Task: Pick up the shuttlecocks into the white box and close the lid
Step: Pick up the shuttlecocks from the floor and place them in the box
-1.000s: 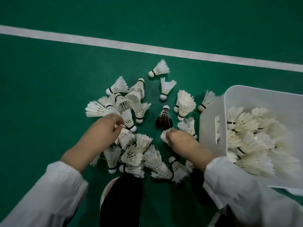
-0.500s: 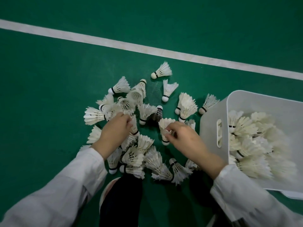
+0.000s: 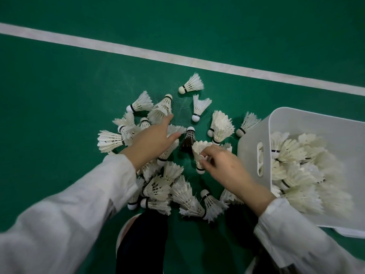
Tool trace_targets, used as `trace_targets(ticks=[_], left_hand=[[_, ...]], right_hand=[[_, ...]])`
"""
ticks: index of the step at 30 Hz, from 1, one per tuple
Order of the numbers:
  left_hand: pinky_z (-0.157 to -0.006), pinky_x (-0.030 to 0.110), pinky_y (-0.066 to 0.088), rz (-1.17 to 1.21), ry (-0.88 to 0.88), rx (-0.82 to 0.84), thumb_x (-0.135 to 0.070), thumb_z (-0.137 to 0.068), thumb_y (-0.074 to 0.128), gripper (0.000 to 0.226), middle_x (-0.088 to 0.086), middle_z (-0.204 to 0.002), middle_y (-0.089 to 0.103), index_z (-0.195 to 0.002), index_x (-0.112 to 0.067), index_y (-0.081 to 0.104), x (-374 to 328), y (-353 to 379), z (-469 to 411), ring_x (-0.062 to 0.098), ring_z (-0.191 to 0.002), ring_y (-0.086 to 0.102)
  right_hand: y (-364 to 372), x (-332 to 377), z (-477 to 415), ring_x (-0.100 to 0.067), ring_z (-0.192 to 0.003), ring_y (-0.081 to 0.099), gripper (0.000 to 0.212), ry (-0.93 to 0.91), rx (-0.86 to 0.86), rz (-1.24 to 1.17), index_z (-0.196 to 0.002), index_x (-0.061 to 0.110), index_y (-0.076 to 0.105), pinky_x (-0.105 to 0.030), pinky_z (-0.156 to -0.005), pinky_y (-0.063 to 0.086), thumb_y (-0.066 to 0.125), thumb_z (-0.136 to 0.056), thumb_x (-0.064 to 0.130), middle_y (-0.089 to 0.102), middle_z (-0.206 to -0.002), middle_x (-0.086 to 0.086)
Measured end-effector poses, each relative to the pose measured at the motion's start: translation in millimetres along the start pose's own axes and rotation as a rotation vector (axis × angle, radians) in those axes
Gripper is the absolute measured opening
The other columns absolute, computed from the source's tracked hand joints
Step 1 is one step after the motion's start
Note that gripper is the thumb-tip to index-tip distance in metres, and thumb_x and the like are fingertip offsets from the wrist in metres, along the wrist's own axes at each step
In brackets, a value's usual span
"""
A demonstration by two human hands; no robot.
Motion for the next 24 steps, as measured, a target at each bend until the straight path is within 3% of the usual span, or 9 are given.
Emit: trace_targets(ticks=[2,5,8,13,18,24], left_hand=[[-0.057,0.035,0.052,-0.052,-0.020,0.032,-0.041,-0.096,0.035,0.054,0.003,-0.070,0.061,-0.144,-0.025,0.016,0,8,-13,0.021,-0.064,0.061],[-0.061,0.035,0.052,-0.119,-0.060,0.047,-0.028,-0.095,0.036,0.037,0.007,-0.083,0.063,-0.130,-0.014,0.038,4,15,-22,0.023,-0.070,0.061],[-0.051,0.032,0.046,-0.163,-0.049,0.019,-0.019,-0.095,0.037,0.021,0.001,-0.067,0.054,-0.111,-0.009,0.046,5,16,-20,0.019,-0.058,0.054],[-0.056,0.035,0.050,-0.195,0.036,-0.073,-0.028,-0.096,0.041,0.020,0.004,-0.074,0.060,-0.093,-0.013,0.053,-1,10,7,0.022,-0.063,0.056],[-0.042,0.025,0.031,-0.260,0.154,-0.192,-0.028,-0.097,0.035,0.019,-0.001,-0.066,0.056,-0.087,-0.017,0.046,-29,-25,32,0.019,-0.053,0.050],[-0.042,0.030,0.041,-0.301,0.346,-0.418,-0.026,-0.095,0.041,0.019,0.001,-0.059,0.055,-0.087,-0.012,0.051,-108,-103,44,0.026,-0.045,0.049]], right_hand=[[-1,-1,1,-0.019,-0.091,0.059,0.019,-0.009,0.002,0.010,-0.107,0.015,0.060,-0.035,-0.080,0.049,0.052,-0.092,0.024,0.060,-0.104,-0.001],[-1,-1,2,-0.020,-0.093,0.059,0.020,-0.019,0.007,0.009,-0.108,0.015,0.059,-0.036,-0.081,0.049,0.051,-0.093,0.024,0.059,-0.104,-0.001],[-5,0,2,-0.019,-0.091,0.059,0.021,-0.028,-0.001,0.000,-0.108,0.014,0.059,-0.033,-0.079,0.048,0.049,-0.094,0.026,0.059,-0.104,-0.001],[-13,7,7,-0.021,-0.088,0.059,0.021,-0.072,-0.026,-0.042,-0.103,0.013,0.060,-0.033,-0.074,0.047,0.047,-0.094,0.027,0.058,-0.100,-0.002],[-37,14,6,-0.020,-0.090,0.057,0.022,-0.088,-0.057,-0.050,-0.105,0.012,0.059,-0.036,-0.078,0.048,0.046,-0.095,0.027,0.058,-0.101,-0.002],[-107,19,9,-0.027,-0.093,0.059,0.020,-0.174,-0.231,0.060,-0.103,0.013,0.057,-0.041,-0.077,0.049,0.044,-0.094,0.026,0.059,-0.103,-0.005]])
Point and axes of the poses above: each hand's wrist, its own z-axis away from the middle knuckle, its own y-axis out of the palm, x = y × z, the point moved 7 cm from there along -z, towards the middle knuckle
